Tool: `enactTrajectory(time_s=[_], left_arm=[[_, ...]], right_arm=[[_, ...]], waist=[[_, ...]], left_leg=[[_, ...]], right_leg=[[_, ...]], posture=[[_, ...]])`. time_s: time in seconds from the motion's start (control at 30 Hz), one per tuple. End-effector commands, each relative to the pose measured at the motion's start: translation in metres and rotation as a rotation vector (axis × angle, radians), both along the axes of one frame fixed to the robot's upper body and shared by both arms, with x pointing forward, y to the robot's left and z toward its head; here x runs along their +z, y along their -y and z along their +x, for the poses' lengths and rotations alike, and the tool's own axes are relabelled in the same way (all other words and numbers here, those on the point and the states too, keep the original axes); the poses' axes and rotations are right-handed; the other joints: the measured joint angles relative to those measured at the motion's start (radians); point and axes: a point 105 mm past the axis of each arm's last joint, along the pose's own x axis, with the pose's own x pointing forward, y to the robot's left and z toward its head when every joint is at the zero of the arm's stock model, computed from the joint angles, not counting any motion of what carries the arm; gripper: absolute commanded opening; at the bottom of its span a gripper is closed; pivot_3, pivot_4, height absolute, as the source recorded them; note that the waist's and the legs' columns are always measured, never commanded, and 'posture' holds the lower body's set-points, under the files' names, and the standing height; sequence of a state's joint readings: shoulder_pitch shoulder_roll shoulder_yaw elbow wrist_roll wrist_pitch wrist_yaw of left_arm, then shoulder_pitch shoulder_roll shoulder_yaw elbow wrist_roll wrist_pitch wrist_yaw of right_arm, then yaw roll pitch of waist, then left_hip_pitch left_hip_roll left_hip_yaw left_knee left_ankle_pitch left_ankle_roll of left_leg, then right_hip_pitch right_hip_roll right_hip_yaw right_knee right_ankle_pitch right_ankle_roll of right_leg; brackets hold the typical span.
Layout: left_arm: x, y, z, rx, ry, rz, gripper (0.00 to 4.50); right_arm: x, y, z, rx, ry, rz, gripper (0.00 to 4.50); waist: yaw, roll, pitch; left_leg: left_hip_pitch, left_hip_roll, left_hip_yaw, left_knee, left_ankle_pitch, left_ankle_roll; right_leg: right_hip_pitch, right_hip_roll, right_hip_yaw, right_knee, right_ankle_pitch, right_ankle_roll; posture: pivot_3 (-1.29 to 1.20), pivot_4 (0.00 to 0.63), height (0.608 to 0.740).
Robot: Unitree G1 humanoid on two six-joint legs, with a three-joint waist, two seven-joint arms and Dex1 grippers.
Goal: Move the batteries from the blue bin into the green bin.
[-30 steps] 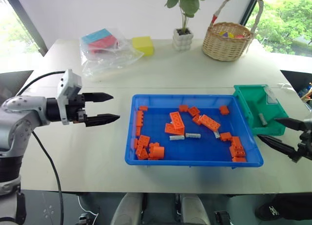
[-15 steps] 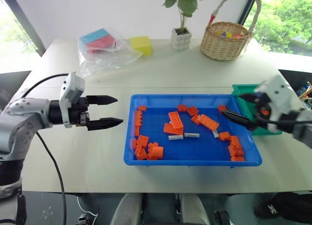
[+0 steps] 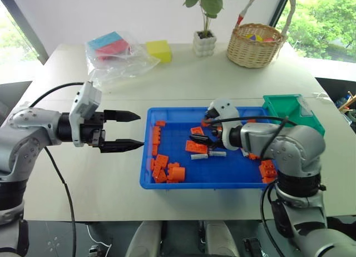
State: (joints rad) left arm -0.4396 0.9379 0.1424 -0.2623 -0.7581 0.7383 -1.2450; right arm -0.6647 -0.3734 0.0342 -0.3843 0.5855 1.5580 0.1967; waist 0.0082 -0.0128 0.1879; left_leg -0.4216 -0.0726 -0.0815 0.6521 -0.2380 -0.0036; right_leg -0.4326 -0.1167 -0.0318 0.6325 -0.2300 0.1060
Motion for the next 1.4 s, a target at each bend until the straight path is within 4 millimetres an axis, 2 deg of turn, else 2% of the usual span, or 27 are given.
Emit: enactTrajectory(time_s=[0.03,0.3,0.47,0.63,0.73,0.83,0.87,0.9,1.07,1.17,1.23,1.4], left_arm=[[0.007,0.005,-0.006,-0.038,0.031,0.005,4.5],[0.008,0.01,-0.002,-0.041,0.042,-0.013,4.5],[0.01,0.011,0.0,-0.04,0.046,-0.019,4.5],[0.01,0.011,0.001,-0.037,0.048,-0.02,4.5],[0.011,0.012,0.002,-0.035,0.051,-0.023,4.5],[0.011,0.012,0.003,-0.032,0.053,-0.024,4.5],[0.012,0.011,0.003,-0.03,0.053,-0.025,4.5],[0.012,0.011,0.004,-0.028,0.054,-0.027,4.5],[0.013,0.011,0.006,-0.021,0.059,-0.032,4.5],[0.013,0.013,0.007,-0.022,0.061,-0.036,4.5],[0.013,0.014,0.007,-0.023,0.065,-0.038,4.5],[0.016,0.015,0.007,-0.018,0.077,-0.048,4.5]], right_arm=[[0.005,0.0,0.008,-0.02,0.03,-0.013,4.31],[0.0,-0.009,0.014,-0.011,0.034,-0.03,4.31],[-0.003,-0.017,0.013,0.01,0.03,-0.021,4.31],[-0.004,-0.018,0.013,0.013,0.03,-0.021,4.31],[-0.004,-0.017,0.013,0.012,0.034,-0.022,3.4],[-0.004,-0.018,0.013,0.018,0.039,-0.021,2.04],[-0.004,-0.019,0.013,0.02,0.041,-0.021,1.45],[-0.003,-0.019,0.013,0.024,0.046,-0.023,1.1],[0.015,-0.029,0.019,0.068,0.114,-0.01,1.1],[0.027,-0.056,0.023,0.158,0.15,0.035,1.1],[0.026,-0.071,0.026,0.201,0.152,0.032,1.1],[0.013,-0.093,0.035,0.257,0.148,0.014,1.1]], waist=[[-0.003,0.0,0.0],[-0.027,0.0,0.0],[-0.027,0.0,0.0],[-0.026,0.0,0.0],[-0.026,0.0,0.0],[-0.026,0.0,0.0],[-0.026,0.0,0.0],[-0.026,0.0,0.0],[-0.027,0.0,0.0],[-0.03,0.0,0.0],[-0.031,0.0,0.0],[-0.025,0.0,0.0]], left_leg=[[0.0,0.0,0.0,0.0,0.0,0.0],[0.001,0.0,0.0,-0.001,0.0,0.0],[0.002,0.001,0.0,-0.001,0.0,0.0],[0.002,0.001,0.0,-0.001,0.0,0.0],[0.002,0.001,0.0,-0.001,0.0,0.0],[0.002,0.001,0.0,-0.001,0.0,0.0],[0.002,0.001,0.0,-0.001,0.0,0.0],[0.002,0.001,0.0,-0.001,0.0,0.0],[0.003,0.001,0.0,-0.001,0.0,0.0],[0.003,0.001,0.001,-0.001,0.0,0.0],[0.004,0.001,0.001,-0.001,0.0,0.0],[0.005,0.001,0.001,-0.002,0.001,-0.001]], right_leg=[[0.0,0.0,0.0,0.0,0.0,0.0],[0.0,0.001,0.0,0.002,0.0,0.001],[-0.001,0.002,0.0,0.004,0.0,0.001],[-0.001,0.002,0.0,0.005,0.0,0.001],[-0.001,0.002,0.0,0.005,0.0,0.001],[-0.001,0.002,0.0,0.005,0.0,0.001],[-0.001,0.002,0.0,0.005,0.0,0.001],[-0.001,0.002,0.0,0.005,0.0,0.001],[-0.001,0.002,0.001,0.006,0.0,0.001],[-0.002,0.002,0.001,0.007,0.0,0.001],[-0.002,0.002,0.001,0.009,0.0,0.0],[-0.002,0.002,0.002,0.01,0.0,0.0]], posture=[[0.0,0.15,0.702],[0.0,0.15,0.702],[0.0,0.15,0.702],[0.0,0.15,0.702],[0.0,0.15,0.702],[0.0,0.15,0.702],[0.0,0.15,0.702],[0.0,0.15,0.702],[0.0,0.15,0.702],[0.0,0.15,0.702],[0.0,0.15,0.702],[0.0,0.15,0.702]])
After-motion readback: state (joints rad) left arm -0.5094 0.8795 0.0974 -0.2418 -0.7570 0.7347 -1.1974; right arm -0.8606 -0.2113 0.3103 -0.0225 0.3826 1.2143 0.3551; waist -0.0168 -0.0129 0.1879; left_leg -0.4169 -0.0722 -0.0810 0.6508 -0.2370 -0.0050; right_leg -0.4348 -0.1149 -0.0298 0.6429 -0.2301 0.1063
